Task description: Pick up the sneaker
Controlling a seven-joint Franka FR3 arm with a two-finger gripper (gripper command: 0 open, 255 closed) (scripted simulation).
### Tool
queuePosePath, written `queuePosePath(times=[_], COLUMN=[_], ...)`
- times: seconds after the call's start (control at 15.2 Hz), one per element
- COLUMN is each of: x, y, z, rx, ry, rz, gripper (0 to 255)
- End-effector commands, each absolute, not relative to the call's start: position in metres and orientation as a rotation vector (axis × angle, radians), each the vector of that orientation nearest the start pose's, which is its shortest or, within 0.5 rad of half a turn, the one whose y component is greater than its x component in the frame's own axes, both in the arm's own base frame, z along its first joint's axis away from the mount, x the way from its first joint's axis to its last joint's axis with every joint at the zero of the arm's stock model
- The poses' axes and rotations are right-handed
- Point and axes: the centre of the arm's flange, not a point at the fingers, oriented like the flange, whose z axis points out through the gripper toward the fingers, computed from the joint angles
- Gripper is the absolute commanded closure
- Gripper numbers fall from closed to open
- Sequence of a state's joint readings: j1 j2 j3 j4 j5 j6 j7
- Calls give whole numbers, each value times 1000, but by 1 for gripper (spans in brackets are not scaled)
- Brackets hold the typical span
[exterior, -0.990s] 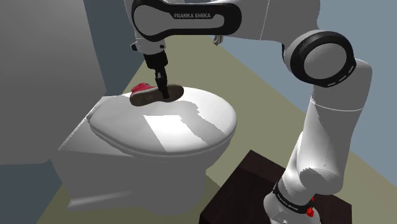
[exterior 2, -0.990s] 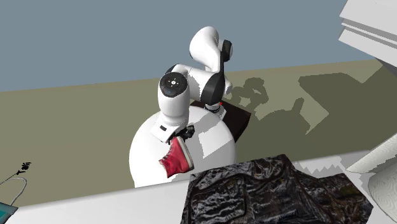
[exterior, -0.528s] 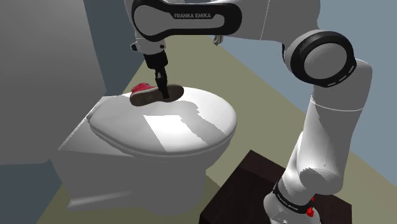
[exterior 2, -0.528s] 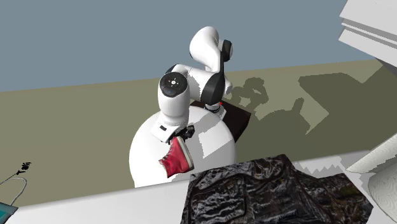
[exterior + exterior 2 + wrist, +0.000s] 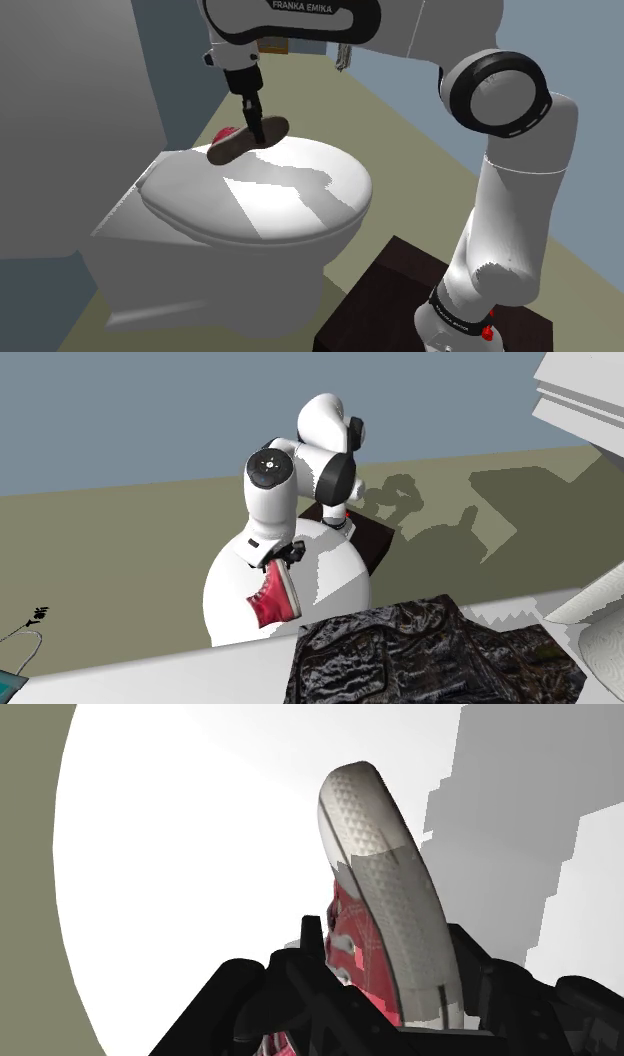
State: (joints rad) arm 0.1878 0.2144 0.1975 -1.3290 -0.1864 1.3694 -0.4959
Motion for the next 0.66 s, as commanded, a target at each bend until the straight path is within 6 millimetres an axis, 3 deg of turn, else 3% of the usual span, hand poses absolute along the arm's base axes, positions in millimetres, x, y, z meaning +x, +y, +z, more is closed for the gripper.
queuePosePath(times=[0.0, 0.46, 0.59], x=[566, 566, 566], y=[191, 191, 191], z=[611, 648, 648], rx=[-2967, -2967, -2967], ry=[-1358, -1358, -1358], rz=[290, 290, 290], gripper=[255, 255, 255])
